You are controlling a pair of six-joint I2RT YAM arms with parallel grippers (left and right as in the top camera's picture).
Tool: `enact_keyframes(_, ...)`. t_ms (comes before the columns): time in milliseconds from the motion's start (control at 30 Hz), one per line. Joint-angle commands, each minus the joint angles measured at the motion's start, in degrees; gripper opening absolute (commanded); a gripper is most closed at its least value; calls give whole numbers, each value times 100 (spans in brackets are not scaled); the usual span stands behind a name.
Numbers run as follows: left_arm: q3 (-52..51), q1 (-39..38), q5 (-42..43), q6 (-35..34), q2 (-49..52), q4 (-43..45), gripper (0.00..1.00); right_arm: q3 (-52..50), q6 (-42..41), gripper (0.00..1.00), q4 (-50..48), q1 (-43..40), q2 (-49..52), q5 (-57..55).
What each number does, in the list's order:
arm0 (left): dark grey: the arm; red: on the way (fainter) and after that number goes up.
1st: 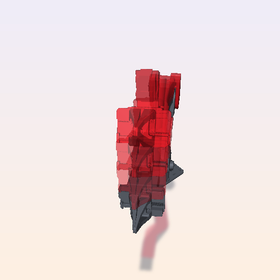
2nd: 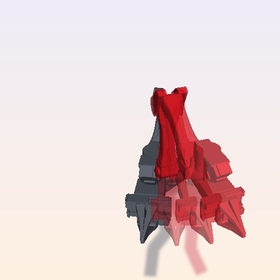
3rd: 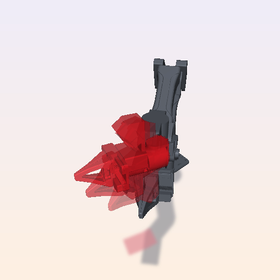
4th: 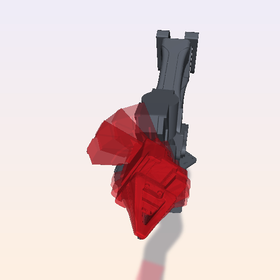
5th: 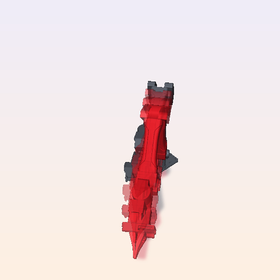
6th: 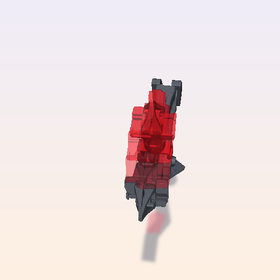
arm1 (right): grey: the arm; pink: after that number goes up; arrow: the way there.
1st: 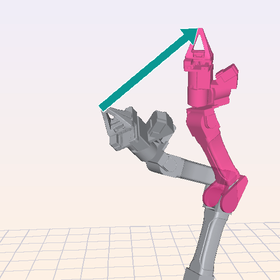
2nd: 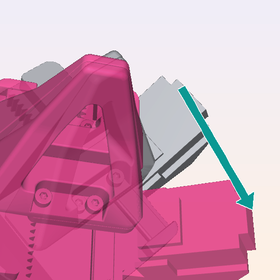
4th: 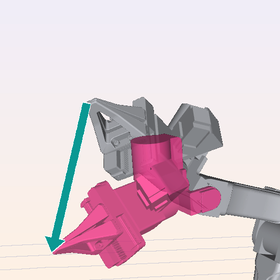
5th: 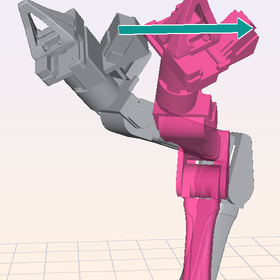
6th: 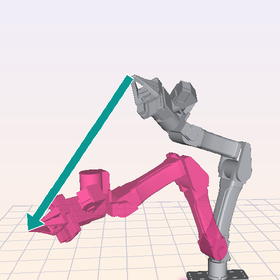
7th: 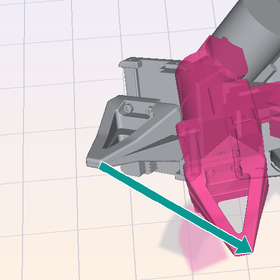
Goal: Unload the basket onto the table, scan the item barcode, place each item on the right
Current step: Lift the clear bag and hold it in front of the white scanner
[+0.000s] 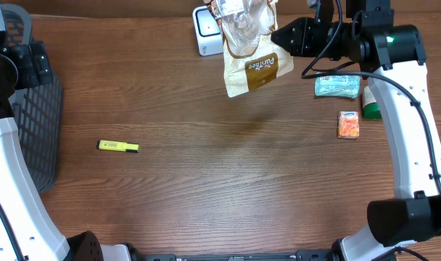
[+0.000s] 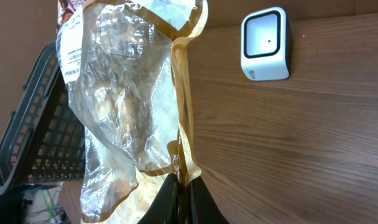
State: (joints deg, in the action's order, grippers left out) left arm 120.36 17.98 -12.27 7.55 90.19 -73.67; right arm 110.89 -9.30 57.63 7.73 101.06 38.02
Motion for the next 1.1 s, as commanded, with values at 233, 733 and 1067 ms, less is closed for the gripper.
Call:
enact_keyframes(233,26,-50,-11,81,46,17,100,46,28,4,-372,1069,22,-3777)
enact_keyframes(733,26,-50,-11,81,46,17,100,46,988,4,-2354,2376,1034,-8944)
enact_keyframes(1067,26,-50,-11,81,46,17,100,46,2487,4,-3397,2573,2000,-9733)
